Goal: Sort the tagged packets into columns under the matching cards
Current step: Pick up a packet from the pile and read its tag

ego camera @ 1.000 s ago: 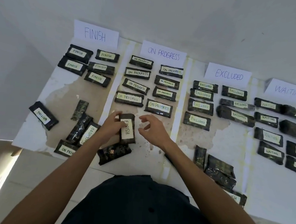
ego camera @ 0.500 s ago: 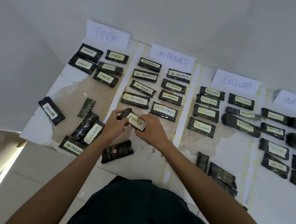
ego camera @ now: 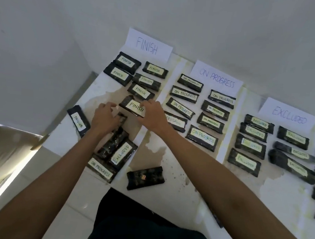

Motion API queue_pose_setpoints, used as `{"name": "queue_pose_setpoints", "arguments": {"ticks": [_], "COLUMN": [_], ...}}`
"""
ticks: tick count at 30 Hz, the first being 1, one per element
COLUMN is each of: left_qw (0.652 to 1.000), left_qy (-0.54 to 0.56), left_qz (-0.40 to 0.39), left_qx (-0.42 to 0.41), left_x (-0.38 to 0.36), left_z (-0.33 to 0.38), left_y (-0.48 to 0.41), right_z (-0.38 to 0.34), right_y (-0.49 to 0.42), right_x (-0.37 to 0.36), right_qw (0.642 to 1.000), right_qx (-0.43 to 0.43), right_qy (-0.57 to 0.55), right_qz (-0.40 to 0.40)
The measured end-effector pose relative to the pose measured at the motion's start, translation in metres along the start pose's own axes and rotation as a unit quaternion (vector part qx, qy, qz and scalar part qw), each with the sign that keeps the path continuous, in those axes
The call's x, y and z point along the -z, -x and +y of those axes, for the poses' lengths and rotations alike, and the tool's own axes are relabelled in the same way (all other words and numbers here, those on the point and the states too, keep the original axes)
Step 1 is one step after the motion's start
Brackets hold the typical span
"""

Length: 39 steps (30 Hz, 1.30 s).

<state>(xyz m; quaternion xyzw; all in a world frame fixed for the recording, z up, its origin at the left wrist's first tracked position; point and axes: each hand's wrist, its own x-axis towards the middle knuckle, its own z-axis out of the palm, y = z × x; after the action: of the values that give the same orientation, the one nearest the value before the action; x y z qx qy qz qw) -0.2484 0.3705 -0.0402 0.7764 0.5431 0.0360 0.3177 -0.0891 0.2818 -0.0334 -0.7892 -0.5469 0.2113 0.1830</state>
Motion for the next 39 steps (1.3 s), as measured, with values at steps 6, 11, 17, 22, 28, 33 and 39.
{"name": "queue_pose_setpoints", "arguments": {"ticks": [6, 11, 17, 22, 28, 33, 39], "left_qw": [0.995, 0.983, 0.997, 0.955, 0.872, 0.848, 0.848], "left_qy": [-0.055, -0.16, -0.046, 0.25, 0.419, 0.461, 0.475], "left_qz": [-0.081, -0.059, -0.034, -0.076, -0.086, -0.076, -0.059], "left_qx": [-0.015, -0.067, -0.052, 0.138, 0.237, 0.251, 0.228], "left_x": [-0.004, -0.026, -0.008, 0.008, 0.013, 0.025, 0.043], "left_z": [-0.015, -0.01, -0.008, -0.025, -0.04, -0.035, -0.032], "left_y": [-0.022, -0.012, -0.011, -0.006, 0.002, -0.007, -0.044], "right_z": [-0.007, -0.005, -0.018, -0.048, -0.076, -0.092, -0.108], "right_y": [-0.027, -0.02, -0.006, 0.006, 0.007, -0.004, -0.042], "right_x": [-0.03, -0.037, -0.012, -0.012, -0.042, -0.049, -0.043], "right_qw": [0.997, 0.995, 0.998, 0.982, 0.985, 0.989, 0.997], "right_qx": [-0.022, -0.038, -0.045, -0.097, -0.085, -0.076, -0.046], "right_qy": [0.074, 0.092, 0.007, -0.154, -0.118, -0.093, -0.036], "right_qz": [-0.021, -0.008, 0.034, -0.048, -0.097, -0.085, -0.042]}}
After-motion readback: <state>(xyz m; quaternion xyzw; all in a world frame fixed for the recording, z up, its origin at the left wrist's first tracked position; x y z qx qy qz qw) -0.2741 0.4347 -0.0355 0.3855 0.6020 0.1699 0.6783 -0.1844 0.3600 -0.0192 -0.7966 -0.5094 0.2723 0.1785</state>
